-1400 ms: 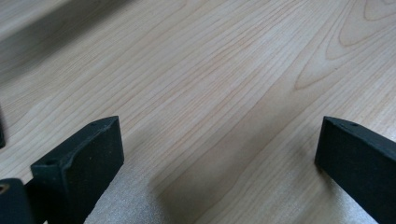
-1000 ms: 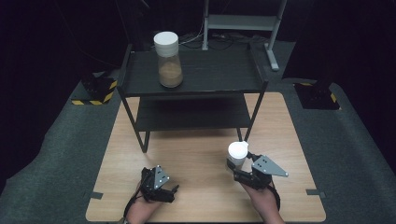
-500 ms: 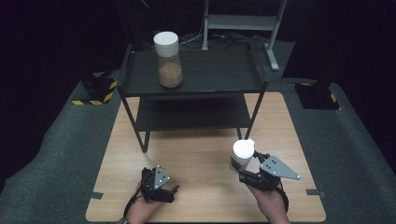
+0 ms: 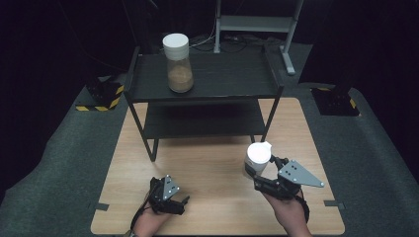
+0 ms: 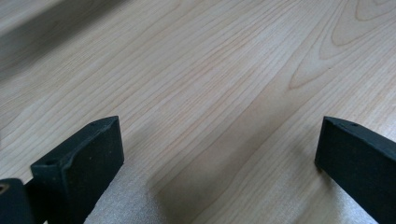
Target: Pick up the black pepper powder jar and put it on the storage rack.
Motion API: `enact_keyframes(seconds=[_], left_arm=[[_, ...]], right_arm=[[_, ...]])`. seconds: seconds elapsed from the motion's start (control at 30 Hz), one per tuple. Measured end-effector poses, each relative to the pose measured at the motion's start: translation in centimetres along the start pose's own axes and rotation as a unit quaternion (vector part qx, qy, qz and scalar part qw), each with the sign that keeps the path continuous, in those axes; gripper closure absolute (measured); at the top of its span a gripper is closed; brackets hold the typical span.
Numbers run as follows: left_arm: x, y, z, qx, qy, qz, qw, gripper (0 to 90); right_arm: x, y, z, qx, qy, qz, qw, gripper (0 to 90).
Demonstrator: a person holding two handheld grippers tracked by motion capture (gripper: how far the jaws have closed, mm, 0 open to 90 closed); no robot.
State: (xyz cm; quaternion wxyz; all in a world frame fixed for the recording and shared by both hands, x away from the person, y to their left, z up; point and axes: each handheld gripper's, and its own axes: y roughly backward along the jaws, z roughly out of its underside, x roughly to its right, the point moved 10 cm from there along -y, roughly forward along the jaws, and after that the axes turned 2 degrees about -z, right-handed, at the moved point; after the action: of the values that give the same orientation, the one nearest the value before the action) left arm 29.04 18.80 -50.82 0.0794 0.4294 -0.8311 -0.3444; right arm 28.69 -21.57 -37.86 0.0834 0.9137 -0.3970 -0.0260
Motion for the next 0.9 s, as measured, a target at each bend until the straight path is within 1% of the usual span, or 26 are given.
enact_keyframes(seconds=[0.2, 0.37, 0.53, 0.9], left_arm=[[0.0, 0.0, 0.0, 0.0, 0.0, 0.0, 1.0, 1.4], [0.0, 0.0, 0.0, 0.0, 0.0, 0.0, 1.0, 1.4], [0.0, 0.0, 0.0, 0.0, -0.002, 0.0, 1.0, 1.5], [0.0, 0.0, 0.0, 0.001, 0.0, 0.002, 1.0, 1.4]], right_arm=[[0.0, -0.2, -1.1, 0.006, 0.0, -0.003, 1.0, 29.4], [-0.1, -0.5, -2.2, 0.01, 0.003, -0.005, 0.9999, 29.4], [-0.3, -0.8, -2.9, 0.013, 0.006, -0.005, 0.9999, 29.4], [-0.8, -1.8, -5.1, 0.024, 0.012, -0.013, 0.9996, 29.4]])
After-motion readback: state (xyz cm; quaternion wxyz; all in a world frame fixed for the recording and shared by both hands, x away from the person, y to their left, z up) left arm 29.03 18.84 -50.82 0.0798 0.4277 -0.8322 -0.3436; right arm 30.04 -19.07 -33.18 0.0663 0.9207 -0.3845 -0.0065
